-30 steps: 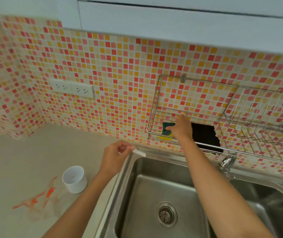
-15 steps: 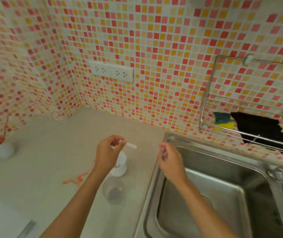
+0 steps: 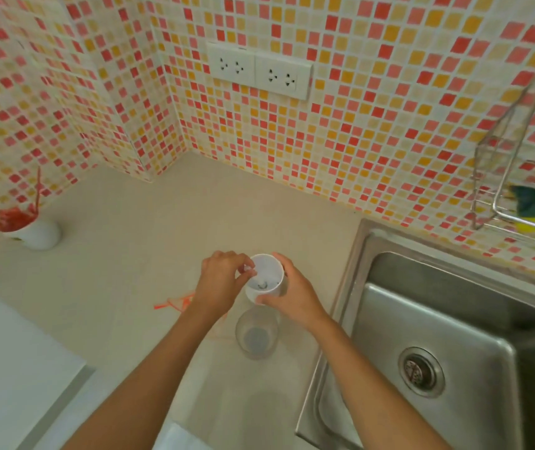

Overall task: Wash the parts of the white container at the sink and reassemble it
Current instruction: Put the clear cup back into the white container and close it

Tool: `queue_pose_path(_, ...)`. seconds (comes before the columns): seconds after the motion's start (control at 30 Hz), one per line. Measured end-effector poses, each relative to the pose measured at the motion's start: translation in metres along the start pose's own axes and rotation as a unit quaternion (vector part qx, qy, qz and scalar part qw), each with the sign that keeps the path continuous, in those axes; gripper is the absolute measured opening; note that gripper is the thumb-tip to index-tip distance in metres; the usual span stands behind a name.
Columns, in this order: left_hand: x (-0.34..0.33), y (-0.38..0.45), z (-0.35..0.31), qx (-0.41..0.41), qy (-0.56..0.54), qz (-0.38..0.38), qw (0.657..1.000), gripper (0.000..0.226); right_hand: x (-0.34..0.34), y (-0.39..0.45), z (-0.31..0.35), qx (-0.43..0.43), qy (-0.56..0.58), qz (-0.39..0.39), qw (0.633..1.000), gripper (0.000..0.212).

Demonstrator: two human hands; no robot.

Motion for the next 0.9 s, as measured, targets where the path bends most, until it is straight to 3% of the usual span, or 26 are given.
queue_pose_path(0.3, -0.007, 0.014, -0.005, -0.046, -0.002, 0.015, 0.999, 0.011, -0.007, 0.002, -0.006, 0.0, 0.013, -0.009, 1.0, 0.077)
queue_pose_path(0.6, -0.016, 0.015, -0.014, -0.068, 0.077, 0.05, 0.993, 0.024, -0.011, 0.002, -0.013, -0.027, 0.044, -0.013, 0.999, 0.082)
queue_pose_path(0.7, -0.011, -0.01, -0.003, -0.047, -0.023, -0.016, 0.998, 0.039, -0.002, 0.003, -0.015, -0.06, 0.062, -0.053, 0.995, 0.083)
queue_pose_path(0.8, -0.007, -0.056, 0.016, 0.045, -0.177, -0.105, 0.978, 0.068, 0.014, -0.002, -0.022, -0.092, 0.087, -0.088, 0.988, 0.079)
queue_pose_path(0.9, -0.021, -0.096, 0.03, 0.105, -0.22, -0.094, 0.965, 0.081, 0.027, -0.009, -0.029, -0.097, 0.122, -0.101, 0.983, 0.073)
Point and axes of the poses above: each hand's wrist, its own y-axis towards the middle knuckle, its own x-axis out of the back of the hand, z = x × y, the point moved 4 cm from there along y, towards the middle knuckle, and after that the axes turned 10 degrees about y, right-handed, at the moved point
